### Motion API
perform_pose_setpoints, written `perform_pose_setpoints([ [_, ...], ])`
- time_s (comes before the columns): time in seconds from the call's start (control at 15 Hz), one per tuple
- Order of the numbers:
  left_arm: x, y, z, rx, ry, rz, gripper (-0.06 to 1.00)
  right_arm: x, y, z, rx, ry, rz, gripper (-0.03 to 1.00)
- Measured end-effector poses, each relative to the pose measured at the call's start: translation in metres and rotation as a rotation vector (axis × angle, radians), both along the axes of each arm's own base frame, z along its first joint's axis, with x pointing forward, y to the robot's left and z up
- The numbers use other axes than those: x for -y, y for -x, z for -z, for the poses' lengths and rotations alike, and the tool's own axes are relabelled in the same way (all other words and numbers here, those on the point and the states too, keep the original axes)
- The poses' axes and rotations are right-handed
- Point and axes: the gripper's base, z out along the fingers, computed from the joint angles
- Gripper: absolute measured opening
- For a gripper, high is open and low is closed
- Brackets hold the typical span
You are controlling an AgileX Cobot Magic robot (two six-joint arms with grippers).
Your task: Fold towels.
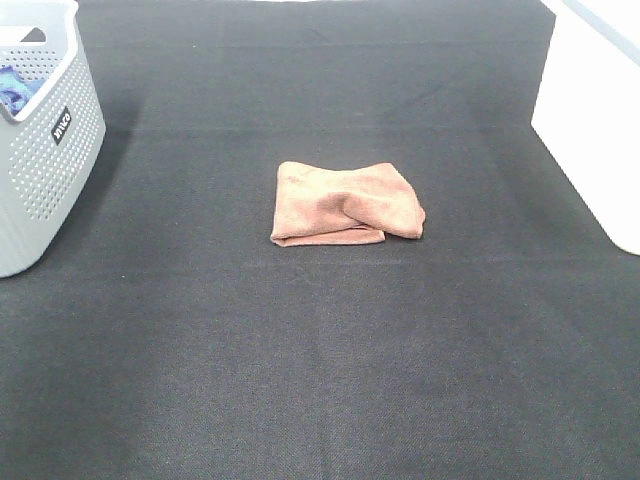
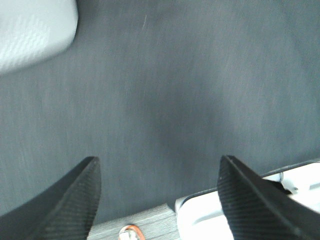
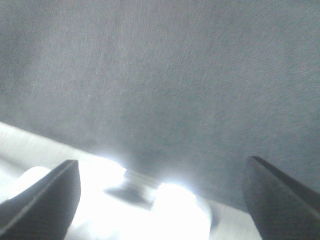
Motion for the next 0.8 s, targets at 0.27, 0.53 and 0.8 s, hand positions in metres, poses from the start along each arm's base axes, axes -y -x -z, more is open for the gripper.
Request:
perform_pose_setpoints([
  [0.27, -0.045, 0.075, 0.023, 0.217, 0.131, 0.004, 0.64, 0.008, 0.054, 0.01, 0.222, 0.033, 0.016, 0.83],
  [0.53, -0.063, 0.108, 0.043, 0.478, 0.195, 0.109, 0.64, 0.018, 0.072, 0.025, 0.313, 0.089, 0.098, 0.83],
  [0.8, -0.053, 0.103, 0.057, 0.505, 0.164, 0.239, 0.64, 0.022, 0.064, 0.029, 0.36, 0.096, 0.157, 0.83],
])
